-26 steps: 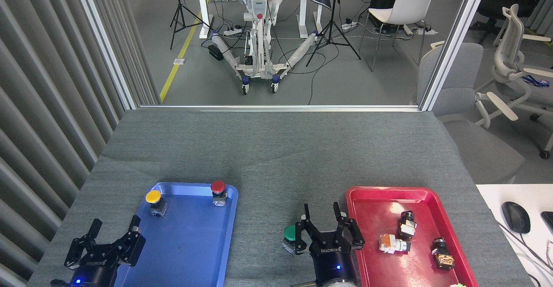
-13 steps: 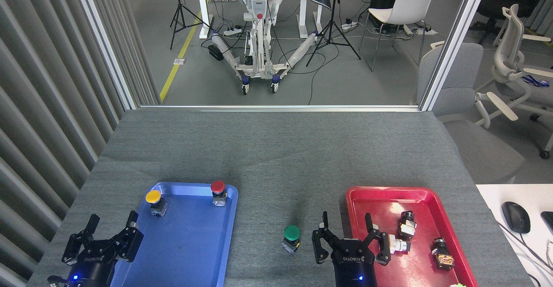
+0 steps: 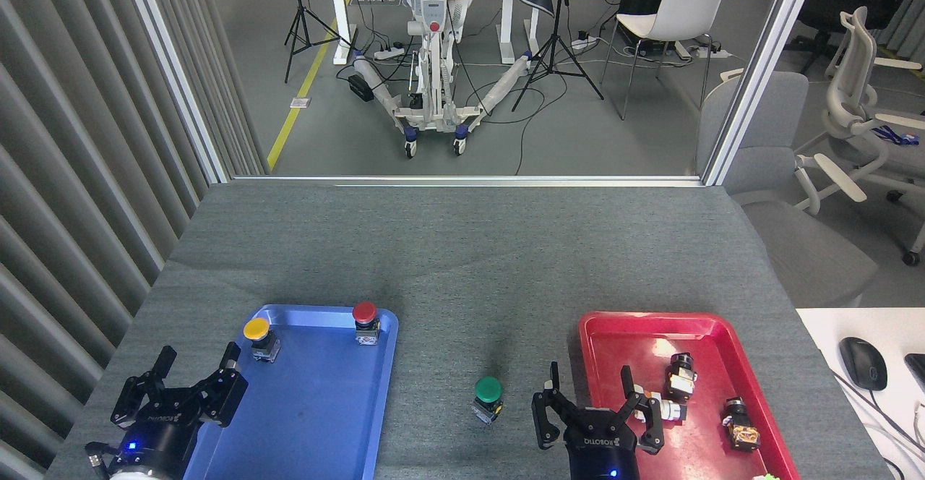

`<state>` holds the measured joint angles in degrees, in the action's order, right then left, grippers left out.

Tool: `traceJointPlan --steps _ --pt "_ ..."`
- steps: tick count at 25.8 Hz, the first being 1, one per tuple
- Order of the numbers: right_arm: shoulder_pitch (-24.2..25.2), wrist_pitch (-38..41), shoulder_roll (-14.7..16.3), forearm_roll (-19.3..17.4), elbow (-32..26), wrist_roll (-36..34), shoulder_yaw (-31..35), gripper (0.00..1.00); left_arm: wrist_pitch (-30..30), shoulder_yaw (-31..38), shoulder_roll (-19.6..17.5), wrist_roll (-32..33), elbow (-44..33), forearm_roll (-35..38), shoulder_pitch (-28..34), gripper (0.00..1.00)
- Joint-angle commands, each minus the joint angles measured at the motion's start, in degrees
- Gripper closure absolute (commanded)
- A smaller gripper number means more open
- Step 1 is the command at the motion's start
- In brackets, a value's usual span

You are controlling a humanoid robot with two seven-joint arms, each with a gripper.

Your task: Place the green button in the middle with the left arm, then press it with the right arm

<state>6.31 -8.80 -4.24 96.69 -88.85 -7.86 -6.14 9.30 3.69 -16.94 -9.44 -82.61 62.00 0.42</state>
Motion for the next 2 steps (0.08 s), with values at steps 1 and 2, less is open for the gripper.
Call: traceJointPlan --steps 1,2 --pt "0.2 0.0 0.0 0.0 0.0 0.0 0.3 0.00 0.1 0.0 0.1 0.1 0.3 0.0 0.0 0.00" --pt "0.2 -0.1 0.0 0.0 0.0 0.0 0.3 0.00 0.2 -0.1 0.1 0.1 0.3 0.0 0.1 0.00"
